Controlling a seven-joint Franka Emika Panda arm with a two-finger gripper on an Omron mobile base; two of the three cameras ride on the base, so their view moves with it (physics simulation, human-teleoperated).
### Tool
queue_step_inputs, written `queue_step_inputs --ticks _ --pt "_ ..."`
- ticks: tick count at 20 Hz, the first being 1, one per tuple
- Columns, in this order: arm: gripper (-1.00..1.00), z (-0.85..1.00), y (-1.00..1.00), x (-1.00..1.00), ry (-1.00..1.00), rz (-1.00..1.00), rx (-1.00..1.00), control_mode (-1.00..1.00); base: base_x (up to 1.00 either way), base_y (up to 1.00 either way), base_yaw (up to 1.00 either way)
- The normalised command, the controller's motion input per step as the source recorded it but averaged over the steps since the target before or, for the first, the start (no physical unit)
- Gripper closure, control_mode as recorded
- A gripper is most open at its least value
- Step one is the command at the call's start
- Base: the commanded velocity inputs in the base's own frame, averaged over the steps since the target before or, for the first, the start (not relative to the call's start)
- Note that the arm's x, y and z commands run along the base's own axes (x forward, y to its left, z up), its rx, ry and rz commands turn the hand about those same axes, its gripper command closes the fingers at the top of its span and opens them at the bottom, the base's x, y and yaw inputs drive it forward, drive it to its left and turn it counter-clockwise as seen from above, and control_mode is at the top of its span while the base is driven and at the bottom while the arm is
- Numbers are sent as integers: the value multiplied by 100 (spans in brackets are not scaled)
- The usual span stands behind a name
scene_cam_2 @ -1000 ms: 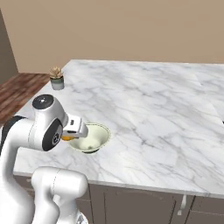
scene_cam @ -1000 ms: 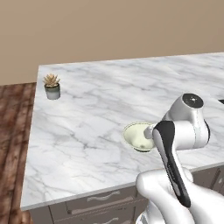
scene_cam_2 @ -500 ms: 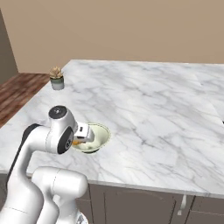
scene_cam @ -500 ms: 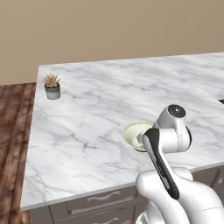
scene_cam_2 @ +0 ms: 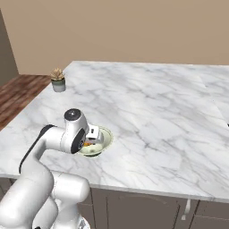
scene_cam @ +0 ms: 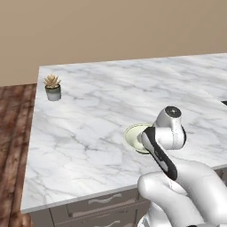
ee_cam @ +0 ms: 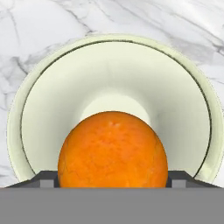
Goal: Take the tangerine, orange, and fish from the freezer and place them in the bowl on the counter.
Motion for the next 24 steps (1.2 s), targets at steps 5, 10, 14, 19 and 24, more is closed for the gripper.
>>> queue_step_inputs --ticks 5,10,14,19,24 --pt "100 -30 0 22 7 0 0 -100 0 0 0" --pt "100 -30 0 22 8 0 0 -100 0 0 0" --pt "-100 -26 0 10 8 0 0 -100 0 0 0" --pt "-100 -4 0 1 2 0 0 -100 0 0 0" --pt "-100 0 0 0 0 0 0 -100 0 0 0"
